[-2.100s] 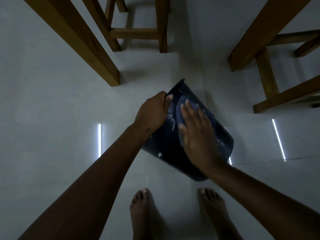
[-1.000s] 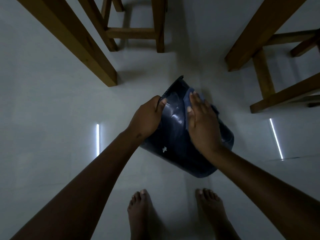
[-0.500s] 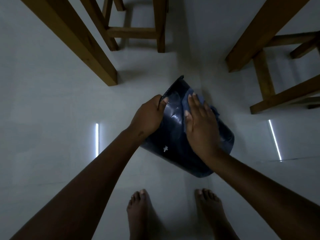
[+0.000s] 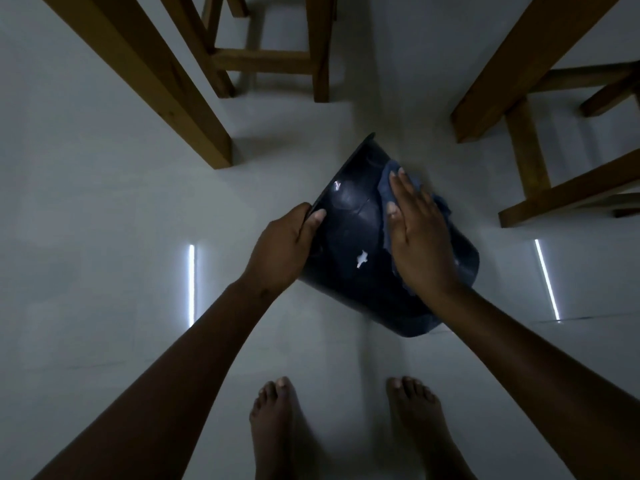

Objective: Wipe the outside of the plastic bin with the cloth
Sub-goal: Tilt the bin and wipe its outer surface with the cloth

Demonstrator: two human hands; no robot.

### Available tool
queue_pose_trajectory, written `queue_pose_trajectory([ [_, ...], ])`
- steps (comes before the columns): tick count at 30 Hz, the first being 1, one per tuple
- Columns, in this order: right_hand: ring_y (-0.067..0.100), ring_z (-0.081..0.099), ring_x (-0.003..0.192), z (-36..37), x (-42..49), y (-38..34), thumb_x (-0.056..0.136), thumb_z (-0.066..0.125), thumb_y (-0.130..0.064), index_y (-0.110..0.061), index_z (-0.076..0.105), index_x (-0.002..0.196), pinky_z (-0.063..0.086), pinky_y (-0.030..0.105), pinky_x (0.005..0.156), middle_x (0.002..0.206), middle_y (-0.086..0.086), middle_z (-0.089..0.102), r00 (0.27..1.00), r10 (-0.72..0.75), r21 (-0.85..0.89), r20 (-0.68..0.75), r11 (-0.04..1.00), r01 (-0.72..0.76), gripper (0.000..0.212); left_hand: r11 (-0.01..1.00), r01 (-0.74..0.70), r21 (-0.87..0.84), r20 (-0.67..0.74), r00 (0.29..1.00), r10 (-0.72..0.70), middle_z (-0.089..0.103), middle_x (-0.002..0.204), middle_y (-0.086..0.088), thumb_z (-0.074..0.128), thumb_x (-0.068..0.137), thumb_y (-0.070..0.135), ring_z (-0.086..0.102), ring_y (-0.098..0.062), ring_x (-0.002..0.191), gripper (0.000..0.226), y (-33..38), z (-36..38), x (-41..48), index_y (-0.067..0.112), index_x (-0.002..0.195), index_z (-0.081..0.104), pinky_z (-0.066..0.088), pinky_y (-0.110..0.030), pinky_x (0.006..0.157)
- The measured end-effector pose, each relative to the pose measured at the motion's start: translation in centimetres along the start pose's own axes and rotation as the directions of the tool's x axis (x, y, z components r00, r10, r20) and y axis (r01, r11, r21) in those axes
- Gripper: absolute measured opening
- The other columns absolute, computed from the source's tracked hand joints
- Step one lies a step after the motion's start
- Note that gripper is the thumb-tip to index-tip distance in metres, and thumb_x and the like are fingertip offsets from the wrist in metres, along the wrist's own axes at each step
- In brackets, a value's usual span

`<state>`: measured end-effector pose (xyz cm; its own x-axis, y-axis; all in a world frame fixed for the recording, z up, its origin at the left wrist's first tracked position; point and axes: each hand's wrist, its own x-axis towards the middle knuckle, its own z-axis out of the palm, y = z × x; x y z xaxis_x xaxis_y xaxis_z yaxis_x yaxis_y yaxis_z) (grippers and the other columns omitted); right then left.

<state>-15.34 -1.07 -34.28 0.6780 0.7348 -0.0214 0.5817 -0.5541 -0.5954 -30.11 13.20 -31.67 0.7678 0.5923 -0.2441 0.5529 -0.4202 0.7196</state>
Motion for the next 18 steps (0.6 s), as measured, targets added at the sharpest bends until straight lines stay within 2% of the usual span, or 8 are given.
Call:
queue_pose_trajectory([
  [4,0.018,0.018,0.148,1.1,-3.1,-1.0,0.103,0.024,-0.036,-0.02,0.024,0.151,0.022,0.043,0.119,0.159,-0.003,0.024,1.0,0.014,0.053,0.026,0.999,-0.015,0.051,0.986,-0.063,0.155,-0.088,0.993,0.078,0.051,0.063,0.008,0.033,0.101,0.041,0.055,-0.017,0.063,0.036,0.9,-0.2,1.5,0.021,0.075,0.047,0.041,-0.029,0.06],
  [7,0.022,0.008,0.149,1.9,-6.2,-2.0,0.102,0.026,-0.034,-0.02,0.025,0.15,0.019,0.044,0.118,0.16,-0.003,0.021,0.987,-0.149,-0.105,0.068,0.982,0.155,0.05,0.976,-0.09,0.198,-0.043,0.994,0.101,0.055,0.066,0.006,0.03,0.101,0.044,0.058,-0.017,0.066,0.039,0.7,-0.7,2.0,0.02,0.08,0.052,0.048,-0.031,0.065],
  [9,0.021,0.008,0.15,1.7,-5.7,-1.7,0.102,0.024,-0.036,-0.021,0.025,0.151,0.019,0.044,0.118,0.16,-0.004,0.02,0.979,-0.182,-0.114,0.094,0.975,0.193,0.051,0.978,-0.098,0.187,-0.042,0.993,0.108,0.055,0.066,0.005,0.03,0.101,0.043,0.057,-0.015,0.064,0.041,1.2,-0.5,2.2,0.016,0.083,0.055,0.047,-0.03,0.065],
  [10,0.02,0.01,0.149,1.6,-4.8,-1.4,0.102,0.021,-0.037,-0.021,0.024,0.151,0.02,0.044,0.119,0.16,-0.004,0.021,0.983,-0.157,-0.08,0.091,0.983,0.165,0.052,0.978,-0.093,0.187,-0.041,0.994,0.102,0.055,0.064,0.007,0.03,0.102,0.042,0.055,-0.012,0.062,0.042,1.6,-0.4,2.4,0.015,0.082,0.055,0.046,-0.029,0.065],
  [12,0.017,0.015,0.148,1.1,-2.4,-0.9,0.102,0.018,-0.041,-0.021,0.022,0.152,0.022,0.043,0.119,0.16,-0.002,0.022,0.997,-0.015,0.077,0.081,0.997,0.009,0.054,0.979,-0.076,0.192,-0.035,0.996,0.084,0.054,0.062,0.008,0.029,0.102,0.042,0.054,-0.008,0.061,0.042,2.1,-0.2,2.6,0.016,0.08,0.053,0.044,-0.028,0.064],
  [14,0.015,0.017,0.147,1.0,-1.5,-0.5,0.101,0.018,-0.042,-0.019,0.021,0.152,0.023,0.042,0.119,0.159,0.0,0.023,0.991,0.095,0.173,0.089,0.979,-0.11,0.056,0.979,-0.058,0.197,-0.028,0.998,0.064,0.055,0.062,0.007,0.028,0.102,0.042,0.057,-0.012,0.064,0.042,2.3,-0.2,2.6,0.016,0.081,0.052,0.046,-0.029,0.067],
  [16,0.018,0.015,0.148,1.1,-2.9,-1.2,0.102,0.017,-0.038,-0.019,0.018,0.153,0.022,0.043,0.119,0.16,0.0,0.02,0.994,0.062,0.053,0.089,0.996,-0.067,0.054,0.98,-0.04,0.194,-0.016,0.999,0.044,0.056,0.064,0.005,0.028,0.102,0.043,0.059,-0.017,0.067,0.042,2.3,-0.3,2.5,0.014,0.082,0.053,0.046,-0.031,0.068],
  [18,0.024,0.01,0.149,1.7,-5.7,-2.2,0.102,0.019,-0.035,-0.021,0.017,0.153,0.02,0.046,0.118,0.161,-0.002,0.017,0.992,-0.066,-0.15,0.107,0.985,0.082,0.053,0.981,-0.024,0.194,-0.011,1.0,0.027,0.056,0.067,0.003,0.028,0.102,0.043,0.06,-0.02,0.07,0.042,2.3,-0.3,2.7,0.015,0.083,0.052,0.046,-0.031,0.069],
])
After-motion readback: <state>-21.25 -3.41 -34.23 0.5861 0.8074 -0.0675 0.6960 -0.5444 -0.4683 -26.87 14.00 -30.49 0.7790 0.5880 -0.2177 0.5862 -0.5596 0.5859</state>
